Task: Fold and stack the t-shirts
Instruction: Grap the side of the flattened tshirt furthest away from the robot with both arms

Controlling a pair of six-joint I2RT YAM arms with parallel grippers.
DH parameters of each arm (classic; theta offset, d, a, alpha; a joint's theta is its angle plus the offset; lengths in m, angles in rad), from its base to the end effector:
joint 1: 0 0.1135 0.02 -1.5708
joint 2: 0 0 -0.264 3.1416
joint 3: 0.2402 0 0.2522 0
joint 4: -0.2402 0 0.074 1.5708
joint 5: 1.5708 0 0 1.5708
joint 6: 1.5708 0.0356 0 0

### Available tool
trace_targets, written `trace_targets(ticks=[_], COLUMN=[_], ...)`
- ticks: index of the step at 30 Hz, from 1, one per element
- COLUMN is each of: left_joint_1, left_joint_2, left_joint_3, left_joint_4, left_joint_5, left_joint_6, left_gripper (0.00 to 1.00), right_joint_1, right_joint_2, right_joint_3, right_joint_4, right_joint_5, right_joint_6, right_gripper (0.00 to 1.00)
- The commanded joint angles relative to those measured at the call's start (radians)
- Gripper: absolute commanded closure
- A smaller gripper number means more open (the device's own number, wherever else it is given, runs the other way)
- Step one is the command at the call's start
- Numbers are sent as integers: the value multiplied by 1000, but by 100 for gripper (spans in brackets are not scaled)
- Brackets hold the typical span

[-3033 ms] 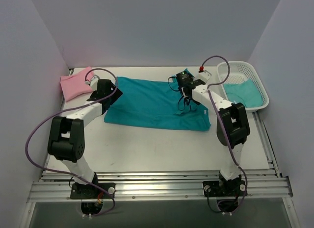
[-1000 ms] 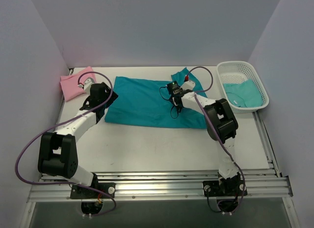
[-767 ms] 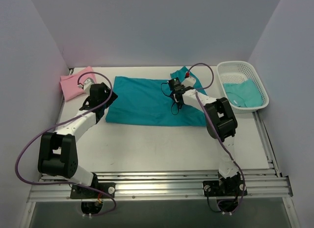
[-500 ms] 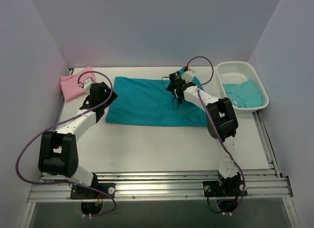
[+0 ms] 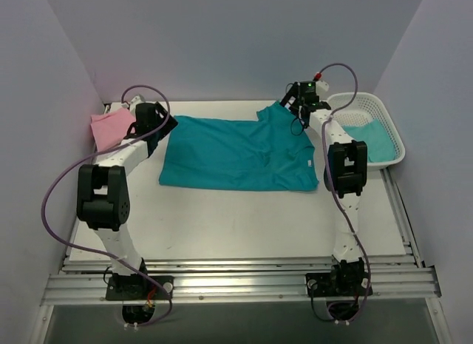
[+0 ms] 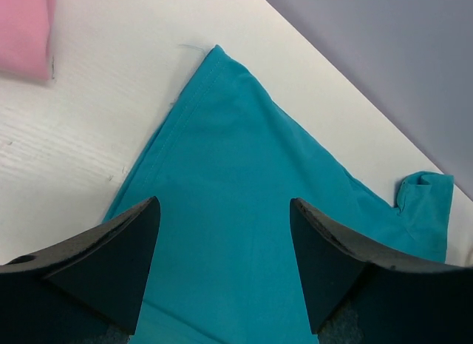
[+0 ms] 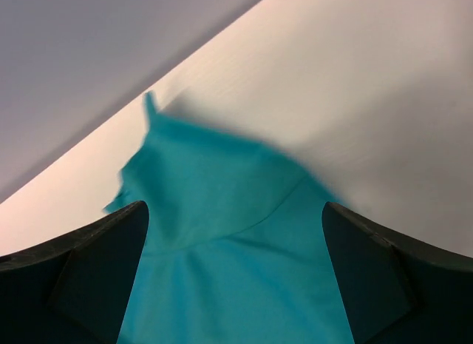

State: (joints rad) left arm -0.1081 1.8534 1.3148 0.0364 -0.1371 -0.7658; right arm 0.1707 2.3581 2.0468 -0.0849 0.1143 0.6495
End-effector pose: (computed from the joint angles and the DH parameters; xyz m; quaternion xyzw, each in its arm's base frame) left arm 0.4285 -0.0416 0.2403 -0.3103 0.8013 -0.1616 0.4853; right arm 0.5520 0.0910 0.2397 0.2278 0.7999 0.1770 0.5263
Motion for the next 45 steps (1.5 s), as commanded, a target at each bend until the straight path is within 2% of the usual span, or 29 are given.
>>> trace_targets(ticks=[1,6,11,16,21,27,30,33,34,37,38,42,44,45], left_joint_1=[19,30,31,38,42,51,53,54,54,53,54,56,58,59], left_joint_2=[67,159,210,222,248,268,271,276,279,280,280,276,271,271], left_joint_3=[69,86,129,146,176,182,176,173,172,167,164,152,143,135], left_joint_4=[71,151,161,177,174,187,198,207,209,220,224,240,255,258], left_joint_5=[73,136,161,159,160,168,171,174,175,185,188,192,195,195], left_joint_6=[23,11,20,25,23,16,11,8,7,-1,-6,-13,-20,-20], left_gripper=[21,21,21,21,21,21,21,21,21,21,21,21,21,21], right_joint_1=[-63,-85,-88,-92,-88,-82,-77,-73,-71,-69,-71,-73,-74,-74], right_joint_2=[55,150,231,274,366,425,441,452,452,449,446,432,426,425], right_joint_3=[39,124,229,239,314,322,322,323,323,322,316,286,276,271], right_joint_4=[31,117,178,295,338,395,410,419,419,413,412,413,412,412], right_joint_5=[-140,-189,-225,-257,-303,-334,-338,-341,-343,-346,-347,-349,-347,-347], right_joint_6=[-16,-43,-63,-34,5,36,48,48,44,36,32,21,16,15], right_gripper=[0,0,0,0,0,1,6,17,26,40,47,63,79,81])
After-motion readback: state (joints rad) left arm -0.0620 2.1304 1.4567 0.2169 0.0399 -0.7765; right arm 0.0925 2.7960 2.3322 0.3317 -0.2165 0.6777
